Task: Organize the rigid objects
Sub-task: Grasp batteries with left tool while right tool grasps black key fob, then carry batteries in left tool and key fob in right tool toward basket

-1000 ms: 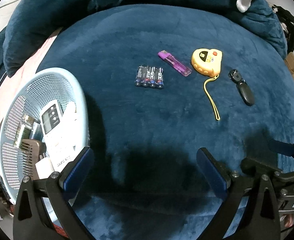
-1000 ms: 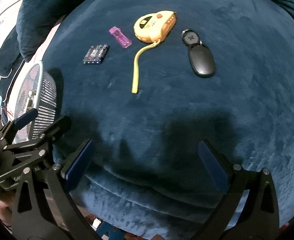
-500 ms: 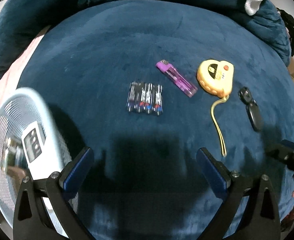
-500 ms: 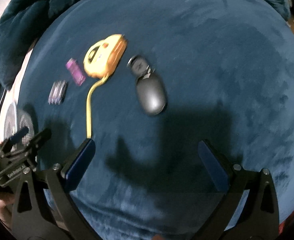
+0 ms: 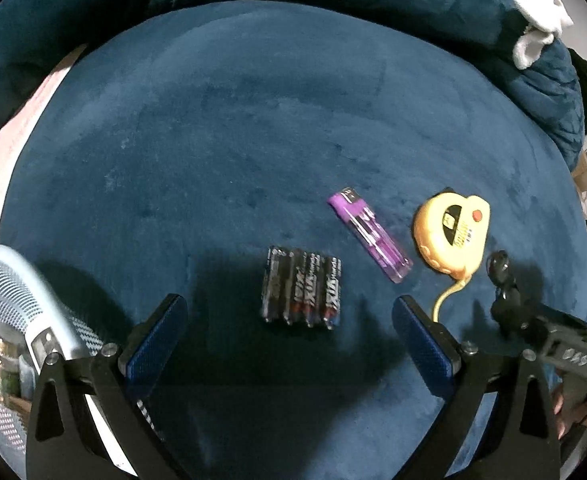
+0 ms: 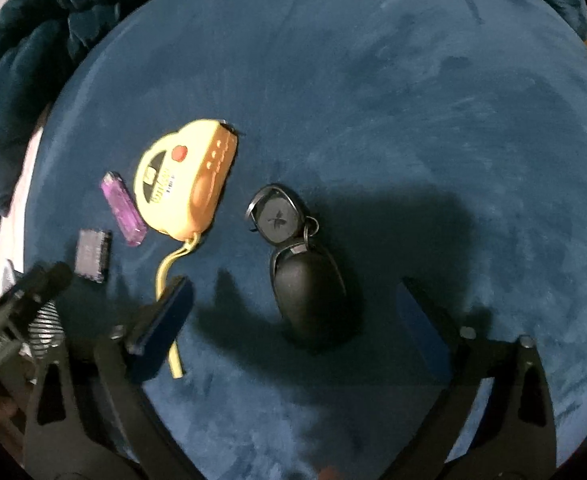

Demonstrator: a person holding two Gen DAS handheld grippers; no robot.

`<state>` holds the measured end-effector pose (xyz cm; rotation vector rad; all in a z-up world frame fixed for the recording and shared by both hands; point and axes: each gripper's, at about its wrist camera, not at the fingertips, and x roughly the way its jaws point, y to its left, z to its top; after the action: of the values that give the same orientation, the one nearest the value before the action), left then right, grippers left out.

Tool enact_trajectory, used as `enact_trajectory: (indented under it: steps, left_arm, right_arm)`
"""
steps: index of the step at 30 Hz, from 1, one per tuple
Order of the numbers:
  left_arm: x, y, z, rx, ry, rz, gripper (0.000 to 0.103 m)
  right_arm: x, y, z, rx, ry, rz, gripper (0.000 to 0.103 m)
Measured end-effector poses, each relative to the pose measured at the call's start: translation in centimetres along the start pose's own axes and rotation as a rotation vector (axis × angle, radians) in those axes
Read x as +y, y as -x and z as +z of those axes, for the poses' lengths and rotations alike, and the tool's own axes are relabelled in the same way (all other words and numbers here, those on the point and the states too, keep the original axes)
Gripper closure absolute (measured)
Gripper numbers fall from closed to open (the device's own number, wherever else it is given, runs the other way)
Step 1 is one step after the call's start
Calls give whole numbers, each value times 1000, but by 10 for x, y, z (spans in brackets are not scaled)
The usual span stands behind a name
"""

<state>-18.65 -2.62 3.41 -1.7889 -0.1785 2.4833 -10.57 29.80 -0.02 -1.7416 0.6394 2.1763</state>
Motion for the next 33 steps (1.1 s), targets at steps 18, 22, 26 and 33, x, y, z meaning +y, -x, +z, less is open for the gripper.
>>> enact_trajectory:
  steps: [18,22,26,33]
  left_arm:
    - [-28,-48,3,53,-136,145,1]
    - [-15,-52,3,54,-84,73,5]
    - [-14,-37,1,18,-91,40,48]
    - [-5,-11,-15,-3,-29,-61,50]
  right_arm:
    - [8,6,-19,10,106,-56,61]
    - [8,6,-22,9,125,-56,62]
    - [11,13,-26,-12,133,-60,65]
    - [21,32,-40,-47,154,-4,65]
